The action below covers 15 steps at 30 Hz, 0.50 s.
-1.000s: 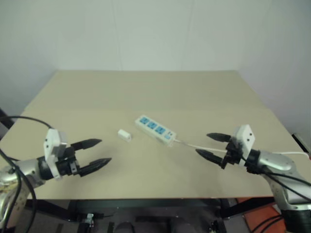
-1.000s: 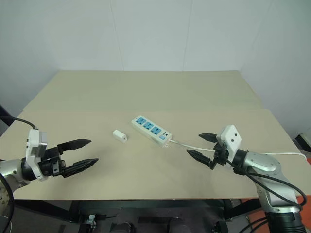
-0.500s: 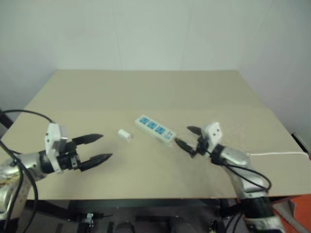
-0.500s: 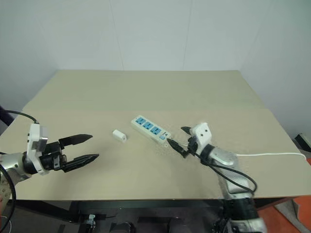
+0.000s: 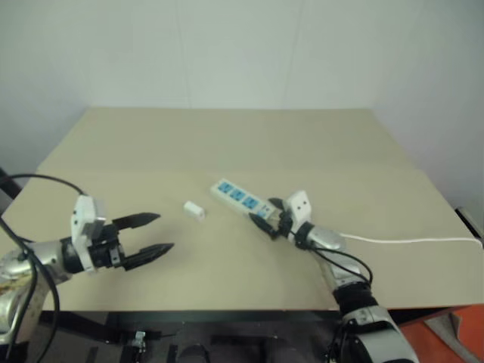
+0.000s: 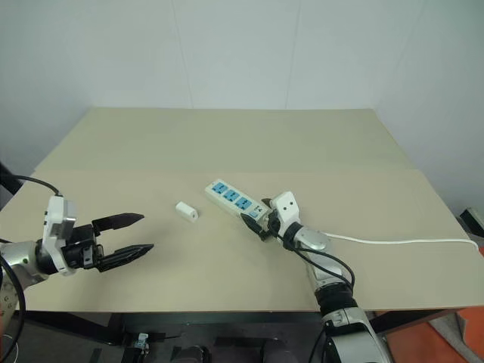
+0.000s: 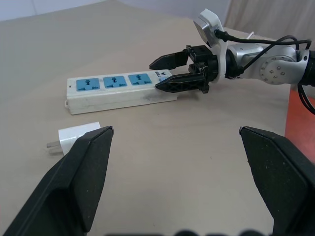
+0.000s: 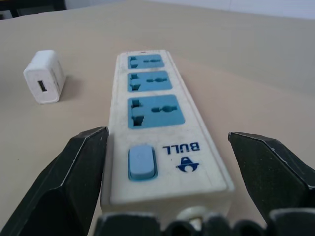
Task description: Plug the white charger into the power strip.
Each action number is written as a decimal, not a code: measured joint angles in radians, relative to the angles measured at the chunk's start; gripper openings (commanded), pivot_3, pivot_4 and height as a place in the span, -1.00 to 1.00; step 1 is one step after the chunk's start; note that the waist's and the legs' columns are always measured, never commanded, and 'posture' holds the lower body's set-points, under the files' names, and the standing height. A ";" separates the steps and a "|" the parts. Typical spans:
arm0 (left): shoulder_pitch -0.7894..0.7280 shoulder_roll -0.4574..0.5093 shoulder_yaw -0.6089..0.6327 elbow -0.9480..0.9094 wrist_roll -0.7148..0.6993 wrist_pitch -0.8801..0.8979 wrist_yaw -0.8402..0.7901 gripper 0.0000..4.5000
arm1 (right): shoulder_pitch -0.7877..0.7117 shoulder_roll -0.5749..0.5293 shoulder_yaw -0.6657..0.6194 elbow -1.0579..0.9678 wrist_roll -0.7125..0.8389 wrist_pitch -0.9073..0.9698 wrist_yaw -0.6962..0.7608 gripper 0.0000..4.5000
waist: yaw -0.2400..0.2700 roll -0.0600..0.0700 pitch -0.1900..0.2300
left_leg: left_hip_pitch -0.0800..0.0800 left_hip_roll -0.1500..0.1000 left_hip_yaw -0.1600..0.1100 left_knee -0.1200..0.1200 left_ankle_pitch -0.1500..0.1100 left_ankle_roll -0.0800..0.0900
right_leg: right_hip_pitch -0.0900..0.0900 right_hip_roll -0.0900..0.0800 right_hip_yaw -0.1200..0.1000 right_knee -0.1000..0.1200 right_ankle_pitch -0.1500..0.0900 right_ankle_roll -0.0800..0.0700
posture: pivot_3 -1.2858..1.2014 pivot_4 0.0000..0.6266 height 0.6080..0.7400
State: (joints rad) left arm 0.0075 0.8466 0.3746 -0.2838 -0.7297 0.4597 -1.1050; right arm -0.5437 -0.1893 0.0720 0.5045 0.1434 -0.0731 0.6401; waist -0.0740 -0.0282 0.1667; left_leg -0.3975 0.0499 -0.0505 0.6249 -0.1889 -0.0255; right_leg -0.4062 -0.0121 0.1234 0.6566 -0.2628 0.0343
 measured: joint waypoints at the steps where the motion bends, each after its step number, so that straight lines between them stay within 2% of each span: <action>1: 0.000 0.000 0.000 0.000 0.001 0.000 0.000 0.99 | -0.006 0.004 0.000 0.019 -0.004 -0.009 0.004 1.00 | 0.000 0.000 0.000 | 0.000 0.000 0.000 0.000 0.000 0.000 | 0.000 0.000 0.000 0.000 0.000 0.000 | 0.03 -0.52 1.00; 13: 0.004 0.000 0.004 0.000 0.004 -0.001 -0.004 0.99 | -0.134 0.043 0.011 0.250 -0.054 -0.082 0.039 1.00 | -0.028 0.000 0.000 | 0.001 0.000 0.000 0.000 0.000 0.000 | 0.001 0.000 0.000 0.001 0.000 0.000 | 0.03 -0.52 1.00; 15: 0.004 0.000 0.004 -0.001 0.004 -0.002 -0.004 1.00 | -0.164 0.039 0.028 0.280 -0.072 -0.073 0.057 0.83 | -0.033 0.000 0.000 | 0.003 0.000 0.000 0.000 0.000 0.000 | 0.002 0.000 0.000 0.001 0.000 0.000 | 0.03 -0.52 1.00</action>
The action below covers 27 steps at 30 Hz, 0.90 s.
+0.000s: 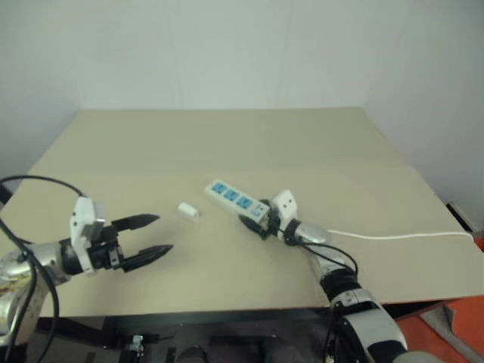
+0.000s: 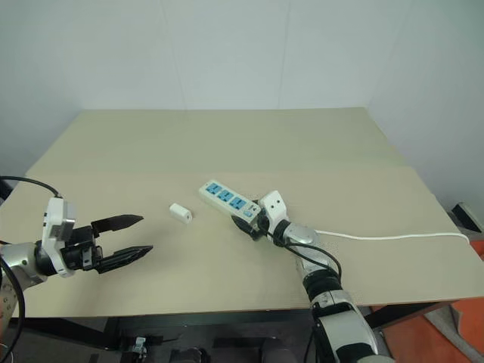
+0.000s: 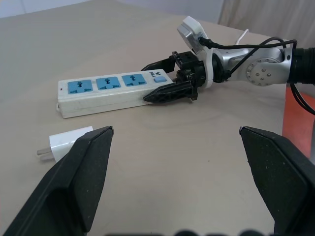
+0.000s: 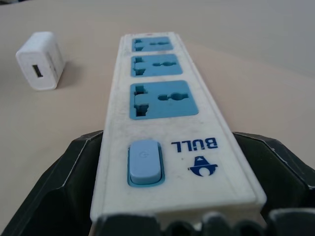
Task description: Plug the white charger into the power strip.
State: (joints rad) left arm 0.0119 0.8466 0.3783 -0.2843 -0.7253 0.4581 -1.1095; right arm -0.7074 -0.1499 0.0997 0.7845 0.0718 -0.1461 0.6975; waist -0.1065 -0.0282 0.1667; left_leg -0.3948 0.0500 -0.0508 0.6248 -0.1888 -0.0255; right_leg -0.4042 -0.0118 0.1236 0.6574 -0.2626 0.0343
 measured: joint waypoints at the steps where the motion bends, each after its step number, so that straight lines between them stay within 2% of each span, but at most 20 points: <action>1: 0.000 0.000 0.000 0.000 0.000 0.000 -0.001 1.00 | -0.007 0.000 0.003 0.007 -0.002 0.005 0.008 0.73 | -0.002 0.000 0.000 | 0.001 0.000 0.000 0.000 0.000 0.000 | 0.001 0.000 0.000 0.000 0.000 0.000 | 0.03 -0.52 1.00; 3: -0.001 0.002 0.000 0.000 0.004 -0.001 -0.003 1.00 | -0.019 0.000 0.004 0.013 -0.002 0.022 0.029 0.52 | -0.005 0.000 0.000 | 0.001 0.000 0.000 0.000 0.000 0.000 | 0.001 0.000 0.000 0.001 0.000 0.000 | 0.03 -0.52 1.00; 12: -0.104 0.030 -0.011 0.081 0.036 -0.027 -0.052 1.00 | -0.015 0.000 -0.005 -0.004 -0.001 0.047 0.018 0.52 | -0.013 0.000 0.000 | 0.001 0.000 -0.001 0.000 0.000 0.000 | 0.001 0.000 0.000 0.001 0.000 0.000 | 0.03 -0.52 1.00; 17: -0.147 0.033 -0.041 0.120 0.057 -0.038 -0.084 1.00 | 0.096 -0.049 -0.052 -0.161 0.055 0.083 0.032 0.52 | 0.000 0.000 0.000 | -0.004 0.000 0.000 0.000 0.000 0.000 | -0.002 0.000 0.000 -0.002 0.000 0.000 | 0.03 -0.52 1.00; 20: -0.185 0.055 -0.059 0.167 0.075 -0.042 -0.111 1.00 | 0.202 -0.124 -0.081 -0.315 0.124 0.111 0.115 0.52 | 0.010 0.001 0.001 | -0.007 0.000 0.000 -0.001 -0.001 -0.001 | -0.004 0.000 -0.001 -0.002 0.000 0.000 | 0.03 -0.52 1.00; 24: -0.260 0.072 -0.093 0.223 0.103 -0.067 -0.157 1.00 | 0.245 -0.185 -0.078 -0.412 0.172 0.131 0.226 0.52 | 0.007 0.001 0.002 | -0.005 0.000 0.000 -0.001 -0.001 -0.001 | -0.005 0.000 0.000 -0.002 0.000 0.001 | 0.03 -0.52 1.00; 27: -0.348 0.098 -0.141 0.309 0.143 -0.100 -0.225 1.00 | 0.261 -0.238 -0.064 -0.439 0.211 0.115 0.391 0.52 | 0.008 0.000 0.003 | -0.004 0.000 0.000 0.000 -0.001 -0.001 | -0.004 0.001 0.000 -0.001 0.000 0.001 | 0.03 -0.52 1.00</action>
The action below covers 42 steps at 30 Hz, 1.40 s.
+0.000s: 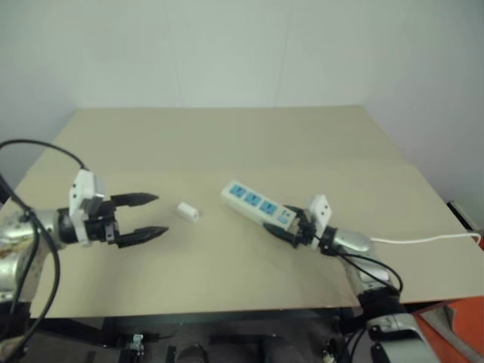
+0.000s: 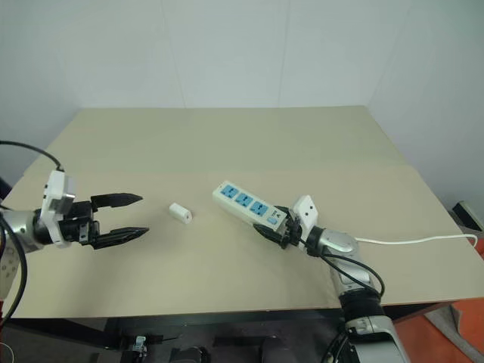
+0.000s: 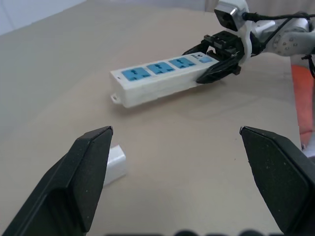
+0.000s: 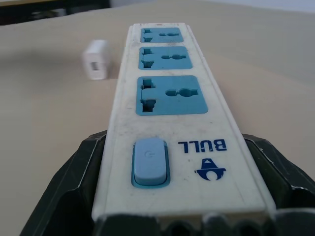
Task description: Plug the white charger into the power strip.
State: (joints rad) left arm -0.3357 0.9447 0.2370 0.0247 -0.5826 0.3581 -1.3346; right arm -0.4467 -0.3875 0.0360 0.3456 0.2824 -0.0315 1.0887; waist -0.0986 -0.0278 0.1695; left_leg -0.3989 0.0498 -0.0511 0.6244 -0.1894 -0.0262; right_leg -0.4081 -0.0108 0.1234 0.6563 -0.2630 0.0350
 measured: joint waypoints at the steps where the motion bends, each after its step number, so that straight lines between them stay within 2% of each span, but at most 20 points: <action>1: -0.033 0.006 -0.016 0.032 0.013 -0.017 -0.025 1.00 | 0.002 -0.016 0.007 -0.003 0.012 -0.005 0.051 0.52 | 0.000 0.000 0.000 | 0.000 0.000 0.000 0.000 0.000 0.000 | 0.001 0.000 0.000 0.000 0.000 0.000 | 0.03 -0.52 1.00; 7: -0.194 0.016 -0.107 0.171 0.090 -0.092 -0.145 1.00 | -0.032 -0.057 0.074 0.050 0.001 -0.064 0.236 0.52 | 0.000 0.000 0.000 | 0.000 0.000 0.000 0.001 0.000 0.000 | 0.001 0.000 0.000 0.000 0.000 0.000 | 0.03 -0.52 1.00; 11: -0.314 0.015 -0.185 0.256 0.152 -0.144 -0.220 1.00 | -0.081 -0.002 0.086 0.163 -0.019 -0.150 0.265 0.52 | 0.001 -0.001 0.001 | 0.000 0.000 0.000 0.001 0.000 0.000 | 0.001 0.001 0.000 0.000 0.000 0.000 | 0.03 -0.52 1.00; 14: -0.427 0.015 -0.290 0.329 0.211 -0.230 -0.264 1.00 | -0.110 0.048 0.114 0.252 -0.043 -0.190 0.276 0.52 | 0.002 -0.001 0.001 | -0.001 0.000 0.000 0.001 0.000 0.000 | 0.001 0.000 0.000 0.000 0.000 0.000 | 0.03 -0.52 1.00; 20: -0.680 0.025 -0.626 0.490 0.289 -0.424 -0.276 1.00 | -0.180 0.066 0.131 0.381 -0.083 -0.253 0.310 0.52 | 0.003 -0.002 0.002 | -0.001 0.000 -0.001 0.003 0.000 0.000 | 0.002 0.000 0.000 0.001 0.000 0.000 | 0.03 -0.52 1.00; 26: -0.918 -0.035 -0.906 0.727 0.379 -0.636 -0.276 1.00 | -0.224 0.075 0.138 0.463 -0.101 -0.303 0.331 0.52 | 0.000 -0.002 0.002 | 0.002 -0.001 -0.001 0.003 0.000 0.000 | 0.003 0.001 0.000 0.002 0.000 0.001 | 0.03 -0.52 1.00; 30: -1.028 -0.102 -1.085 0.886 0.578 -0.744 -0.274 1.00 | -0.230 0.076 0.136 0.474 -0.103 -0.309 0.339 0.52 | 0.001 -0.002 0.002 | 0.001 -0.001 -0.001 0.004 0.000 0.000 | 0.003 0.002 0.000 0.003 0.000 0.001 | 0.03 -0.52 1.00; 33: -1.063 -0.162 -1.110 0.962 0.740 -0.830 -0.270 1.00 | -0.230 0.074 0.134 0.475 -0.102 -0.309 0.346 0.52 | 0.001 -0.002 0.002 | 0.001 -0.001 -0.001 0.004 0.000 0.000 | 0.003 0.002 0.001 0.003 0.000 0.001 | 0.03 -0.52 1.00; 38: -1.117 -0.278 -1.075 1.044 0.838 -0.908 -0.270 1.00 | -0.227 0.072 0.134 0.466 -0.103 -0.303 0.348 0.52 | 0.001 -0.002 0.002 | 0.000 -0.001 -0.001 0.004 0.000 0.000 | 0.003 0.002 0.001 0.002 0.000 0.001 | 0.03 -0.52 1.00; 42: -1.126 -0.323 -1.041 1.083 0.889 -0.931 -0.269 1.00 | -0.220 0.071 0.135 0.448 -0.103 -0.292 0.344 0.52 | 0.000 -0.002 0.002 | 0.000 -0.001 -0.002 0.004 0.000 0.000 | 0.003 0.002 0.001 0.002 0.000 0.001 | 0.03 -0.52 1.00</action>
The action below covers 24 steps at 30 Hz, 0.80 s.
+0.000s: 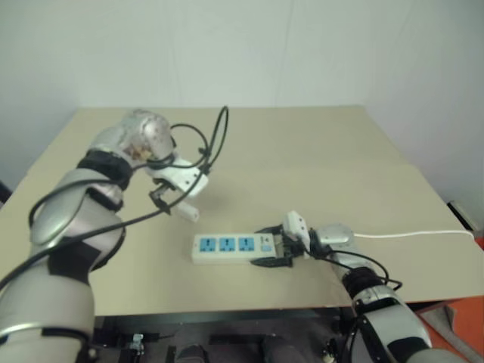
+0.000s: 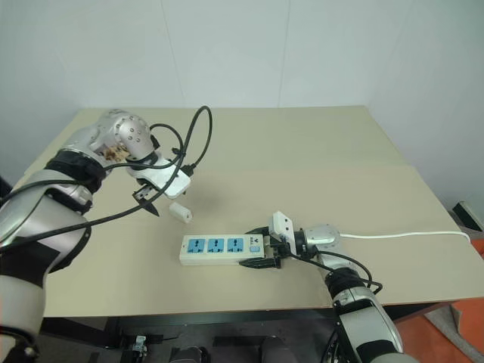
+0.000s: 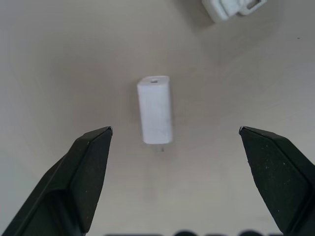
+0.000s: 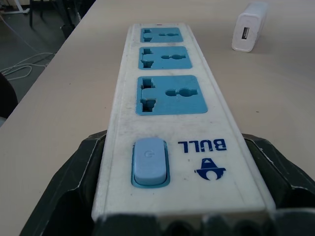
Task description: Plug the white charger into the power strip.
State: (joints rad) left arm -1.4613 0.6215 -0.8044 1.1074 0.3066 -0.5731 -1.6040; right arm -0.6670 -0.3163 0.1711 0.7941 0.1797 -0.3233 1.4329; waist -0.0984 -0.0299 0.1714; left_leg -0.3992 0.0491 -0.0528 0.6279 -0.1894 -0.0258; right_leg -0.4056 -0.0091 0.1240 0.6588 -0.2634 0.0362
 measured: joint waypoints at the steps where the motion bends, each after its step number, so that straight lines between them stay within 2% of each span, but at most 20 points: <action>1: 0.000 -0.008 0.004 0.009 0.012 -0.008 -0.001 1.00 | 0.004 -0.002 0.000 -0.005 0.000 0.004 -0.001 0.52 | 0.001 0.000 0.000 | 0.000 0.000 0.000 0.000 0.000 0.000 | 0.000 0.000 0.000 0.000 0.000 0.000 | 0.03 -0.52 1.00; 7: -0.001 -0.056 0.026 0.044 0.091 -0.041 0.012 1.00 | 0.014 -0.013 -0.002 -0.033 0.002 0.030 -0.005 0.52 | 0.002 0.000 0.000 | -0.001 -0.001 0.000 0.001 0.000 0.000 | 0.000 0.000 0.000 0.000 0.000 0.000 | 0.03 -0.52 1.00; 14: -0.002 -0.139 0.039 0.086 0.183 -0.052 0.121 1.00 | 0.022 -0.019 -0.001 -0.060 0.003 0.059 -0.011 0.52 | 0.004 0.000 0.000 | -0.001 -0.001 -0.001 0.001 0.000 0.000 | 0.000 -0.001 0.000 0.000 0.000 0.000 | 0.03 -0.52 1.00; 24: -0.002 -0.179 0.042 0.147 0.278 -0.050 0.215 1.00 | 0.073 -0.032 -0.006 -0.142 0.012 0.097 -0.045 0.52 | 0.007 0.000 0.000 | -0.001 -0.002 -0.001 0.001 0.000 0.000 | 0.000 -0.001 0.000 0.000 0.000 0.001 | 0.03 -0.52 1.00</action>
State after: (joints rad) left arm -1.4630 0.4423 -0.7625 1.2539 0.5846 -0.6227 -1.3890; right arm -0.5941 -0.3484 0.1647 0.6521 0.1916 -0.2259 1.3878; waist -0.0915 -0.0303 0.1717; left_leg -0.4006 0.0475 -0.0540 0.6288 -0.1894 -0.0258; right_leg -0.4052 -0.0102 0.1237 0.6588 -0.2636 0.0371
